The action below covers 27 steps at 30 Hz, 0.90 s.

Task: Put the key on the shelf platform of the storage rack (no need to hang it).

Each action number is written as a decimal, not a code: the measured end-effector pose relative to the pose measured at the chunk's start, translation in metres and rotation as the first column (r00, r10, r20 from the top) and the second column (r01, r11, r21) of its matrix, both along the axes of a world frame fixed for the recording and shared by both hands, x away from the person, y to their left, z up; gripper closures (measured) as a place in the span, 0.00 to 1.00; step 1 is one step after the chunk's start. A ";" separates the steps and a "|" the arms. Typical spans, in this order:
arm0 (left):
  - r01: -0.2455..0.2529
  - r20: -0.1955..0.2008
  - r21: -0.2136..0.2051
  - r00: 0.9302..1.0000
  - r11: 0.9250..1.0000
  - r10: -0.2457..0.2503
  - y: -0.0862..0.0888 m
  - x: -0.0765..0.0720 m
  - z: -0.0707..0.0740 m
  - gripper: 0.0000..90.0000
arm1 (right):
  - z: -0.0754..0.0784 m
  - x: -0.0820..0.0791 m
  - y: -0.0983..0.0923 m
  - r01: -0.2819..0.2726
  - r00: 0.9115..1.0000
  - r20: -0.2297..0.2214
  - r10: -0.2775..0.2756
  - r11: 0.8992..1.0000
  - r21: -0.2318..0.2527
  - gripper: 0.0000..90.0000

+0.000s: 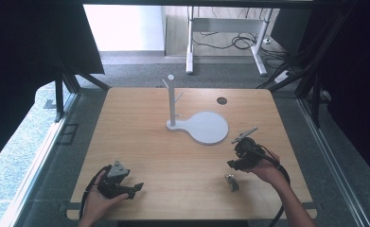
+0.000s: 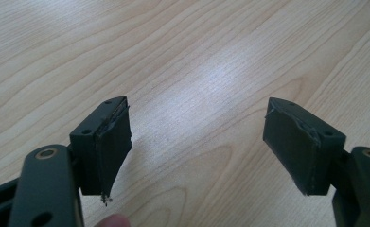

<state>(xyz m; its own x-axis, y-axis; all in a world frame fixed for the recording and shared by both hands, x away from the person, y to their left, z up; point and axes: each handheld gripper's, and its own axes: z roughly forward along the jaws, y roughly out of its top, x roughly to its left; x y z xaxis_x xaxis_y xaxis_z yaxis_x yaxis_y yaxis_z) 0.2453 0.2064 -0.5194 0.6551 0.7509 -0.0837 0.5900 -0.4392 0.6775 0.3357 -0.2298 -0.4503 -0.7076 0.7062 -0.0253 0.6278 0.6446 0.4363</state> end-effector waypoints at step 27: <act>0.000 0.000 -0.002 1.000 1.000 0.000 0.001 0.000 0.000 0.27 | -0.028 -0.001 0.020 -0.059 0.991 -0.125 0.051 0.997 -0.058 0.58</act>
<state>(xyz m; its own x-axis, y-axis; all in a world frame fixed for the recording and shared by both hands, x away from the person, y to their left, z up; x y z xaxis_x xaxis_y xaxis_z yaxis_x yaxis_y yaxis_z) 0.2455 0.2073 -0.5193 0.6552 0.7507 -0.0854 0.5901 -0.4378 0.6783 0.3345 -0.2099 -0.4780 -0.7456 0.6661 0.0219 0.6372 0.7029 0.3161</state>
